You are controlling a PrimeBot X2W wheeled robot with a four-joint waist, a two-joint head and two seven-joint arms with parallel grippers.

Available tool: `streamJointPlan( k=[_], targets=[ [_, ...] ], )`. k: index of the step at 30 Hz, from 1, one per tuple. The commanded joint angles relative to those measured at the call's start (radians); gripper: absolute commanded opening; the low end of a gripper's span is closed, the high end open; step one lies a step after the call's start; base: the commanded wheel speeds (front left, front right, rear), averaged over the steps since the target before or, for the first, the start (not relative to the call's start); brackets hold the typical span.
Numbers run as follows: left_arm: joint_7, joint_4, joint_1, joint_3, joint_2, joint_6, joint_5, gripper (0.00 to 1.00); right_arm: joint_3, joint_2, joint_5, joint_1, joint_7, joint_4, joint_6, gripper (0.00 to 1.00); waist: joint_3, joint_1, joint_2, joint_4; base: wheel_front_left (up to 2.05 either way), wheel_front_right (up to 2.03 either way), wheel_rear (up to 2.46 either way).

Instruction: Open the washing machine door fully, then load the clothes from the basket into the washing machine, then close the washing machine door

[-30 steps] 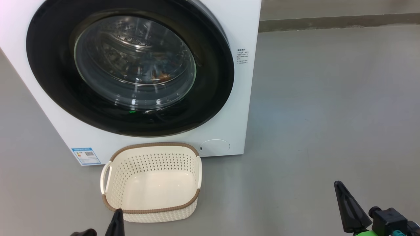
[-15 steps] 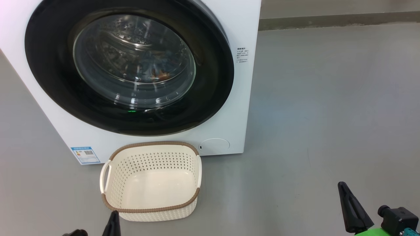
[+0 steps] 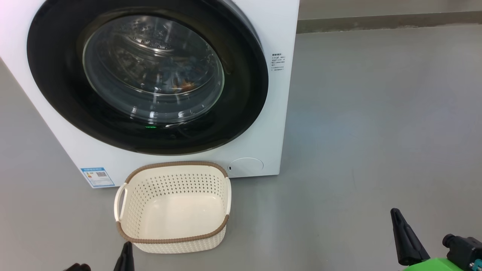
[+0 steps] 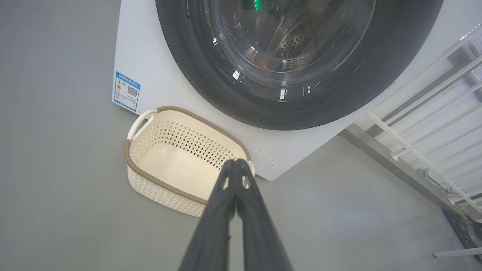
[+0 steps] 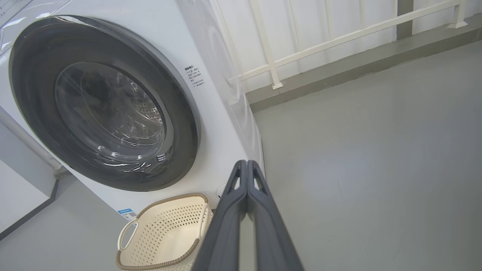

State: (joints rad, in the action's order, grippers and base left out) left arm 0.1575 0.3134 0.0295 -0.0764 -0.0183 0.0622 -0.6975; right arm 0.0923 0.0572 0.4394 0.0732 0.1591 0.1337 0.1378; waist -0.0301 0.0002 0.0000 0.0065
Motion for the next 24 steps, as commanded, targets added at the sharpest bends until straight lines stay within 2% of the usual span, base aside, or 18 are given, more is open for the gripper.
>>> streamJointPlan(
  k=[1, 24],
  targets=[
    [-0.004, -0.029, -0.050, 0.019, -0.012, 0.009, -0.022, 0.00, 0.000, 0.004, 0.029, -0.046, -0.004, -0.020, -0.002, 0.00, 0.000, -0.0001, 0.0000, 0.000, 0.00, 0.00, 0.00],
    [-0.072, -0.039, -0.072, 0.062, -0.017, 0.024, -0.247, 0.00, 0.006, 0.001, 0.318, -0.080, -0.072, 0.013, -0.003, 0.00, 0.009, -0.0001, 0.0000, -0.002, 0.00, 0.00, 0.00]
  ],
)
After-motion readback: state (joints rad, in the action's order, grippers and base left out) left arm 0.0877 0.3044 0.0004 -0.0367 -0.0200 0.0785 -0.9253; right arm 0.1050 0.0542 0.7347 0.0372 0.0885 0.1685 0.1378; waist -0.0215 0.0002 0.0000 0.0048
